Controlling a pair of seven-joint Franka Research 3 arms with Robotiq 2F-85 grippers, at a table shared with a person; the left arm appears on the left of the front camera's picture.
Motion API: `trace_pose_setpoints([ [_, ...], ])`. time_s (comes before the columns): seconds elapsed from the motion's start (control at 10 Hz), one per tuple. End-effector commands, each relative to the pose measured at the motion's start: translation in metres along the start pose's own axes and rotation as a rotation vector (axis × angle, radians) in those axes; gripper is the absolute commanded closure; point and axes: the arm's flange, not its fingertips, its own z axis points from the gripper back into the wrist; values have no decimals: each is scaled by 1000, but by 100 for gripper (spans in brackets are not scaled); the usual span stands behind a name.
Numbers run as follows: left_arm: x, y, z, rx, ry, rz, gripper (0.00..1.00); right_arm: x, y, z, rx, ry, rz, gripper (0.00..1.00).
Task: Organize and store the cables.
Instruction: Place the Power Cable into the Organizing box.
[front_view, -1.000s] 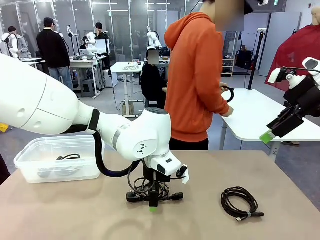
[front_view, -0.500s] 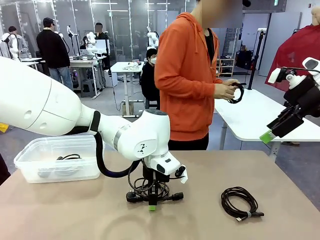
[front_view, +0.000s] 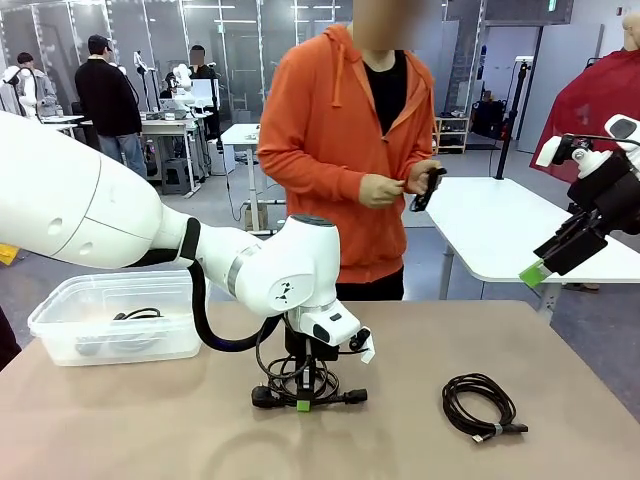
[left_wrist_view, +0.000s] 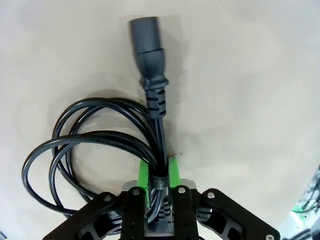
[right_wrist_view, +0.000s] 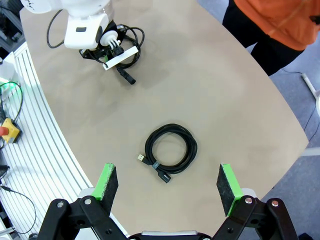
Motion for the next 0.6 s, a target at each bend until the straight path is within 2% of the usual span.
trace_pose_setpoints([
  [0.0, -6, -5, 6, -50, -15, 1, 100, 1, -2, 1, -1, -2, 3, 0],
  [0.2, -23, -7, 43, -110, -61, 45, 100, 1, -2, 1, -1, -2, 3, 0],
  [0.5, -59, -15, 126, -79, -129, -32, 100, 1, -2, 1, -1, -2, 3, 0],
])
